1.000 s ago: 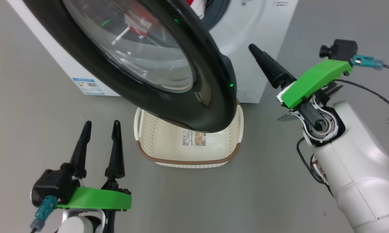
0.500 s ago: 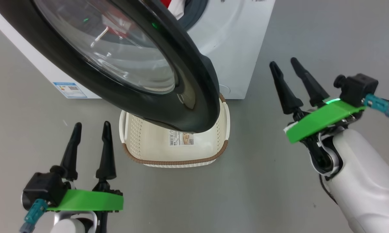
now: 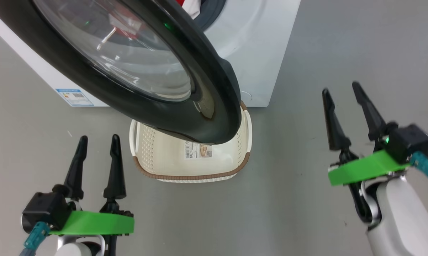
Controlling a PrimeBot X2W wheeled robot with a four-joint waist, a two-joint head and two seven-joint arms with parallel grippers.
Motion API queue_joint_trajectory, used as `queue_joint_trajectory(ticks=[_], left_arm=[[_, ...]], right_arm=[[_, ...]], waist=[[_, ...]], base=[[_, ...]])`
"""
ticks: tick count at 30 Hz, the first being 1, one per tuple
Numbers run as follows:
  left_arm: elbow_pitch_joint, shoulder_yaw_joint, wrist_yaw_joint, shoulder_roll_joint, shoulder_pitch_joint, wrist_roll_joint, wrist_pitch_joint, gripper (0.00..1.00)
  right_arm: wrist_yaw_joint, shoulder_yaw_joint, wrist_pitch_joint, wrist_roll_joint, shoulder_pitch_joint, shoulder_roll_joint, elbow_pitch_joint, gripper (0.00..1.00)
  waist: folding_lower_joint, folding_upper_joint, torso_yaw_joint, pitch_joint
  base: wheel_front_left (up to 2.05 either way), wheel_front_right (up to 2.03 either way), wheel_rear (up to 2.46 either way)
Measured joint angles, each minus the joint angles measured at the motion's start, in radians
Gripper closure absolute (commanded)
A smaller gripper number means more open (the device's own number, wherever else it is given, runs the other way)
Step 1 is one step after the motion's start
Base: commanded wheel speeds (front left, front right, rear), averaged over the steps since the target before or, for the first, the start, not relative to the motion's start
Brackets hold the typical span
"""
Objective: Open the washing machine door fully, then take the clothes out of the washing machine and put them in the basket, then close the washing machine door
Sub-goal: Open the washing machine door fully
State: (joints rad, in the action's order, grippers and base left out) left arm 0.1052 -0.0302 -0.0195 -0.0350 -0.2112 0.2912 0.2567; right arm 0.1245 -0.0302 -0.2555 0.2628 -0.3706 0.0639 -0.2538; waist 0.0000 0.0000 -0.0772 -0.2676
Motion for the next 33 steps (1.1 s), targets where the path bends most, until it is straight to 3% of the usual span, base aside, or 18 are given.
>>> queue_joint_trajectory(ticks=[12, 26, 27, 28, 29, 33], left_arm=[[-0.006, -0.003, 0.0, 0.0, 0.017, -0.012, 0.0, 0.0], [-0.005, -0.013, -0.007, 0.0, 0.023, -0.017, 0.0, 0.0], [-0.005, -0.015, -0.007, 0.0, 0.023, -0.017, 0.0, 0.0], [-0.005, -0.016, -0.007, 0.0, 0.023, -0.017, 0.0, 0.0], [-0.005, -0.017, -0.007, 0.0, 0.023, -0.017, 0.0, 0.0], [-0.005, -0.022, -0.006, 0.0, 0.023, -0.016, 0.0, 0.0]], right_arm=[[0.0, 0.017, 0.0, -0.025, 0.18, -0.011, 0.116, 0.0], [0.0, 0.024, 0.0, -0.025, 0.196, -0.012, 0.136, 0.0], [0.0, 0.024, 0.0, -0.024, 0.196, -0.012, 0.136, 0.42], [0.0, 0.025, 0.0, -0.024, 0.195, -0.012, 0.135, 0.67], [0.0, 0.025, 0.0, -0.024, 0.195, -0.012, 0.133, 1.0], [0.0, 0.021, 0.0, -0.024, 0.183, -0.012, 0.108, 1.0]], waist=[[0.0, 0.0, 0.0, 0.012], [0.0, 0.0, -0.004, 0.021], [0.0, 0.0, -0.006, 0.022], [0.0, 0.0, -0.008, 0.023], [0.0, 0.0, -0.009, 0.024], [0.0, 0.0, -0.016, 0.021]], base=[[0.0, 0.0, 0.0], [0.0, 0.0, 0.0], [0.0, 0.0, 0.0], [0.0, 0.0, 0.0], [0.0, 0.0, 0.0], [0.0, 0.0, 0.0]])
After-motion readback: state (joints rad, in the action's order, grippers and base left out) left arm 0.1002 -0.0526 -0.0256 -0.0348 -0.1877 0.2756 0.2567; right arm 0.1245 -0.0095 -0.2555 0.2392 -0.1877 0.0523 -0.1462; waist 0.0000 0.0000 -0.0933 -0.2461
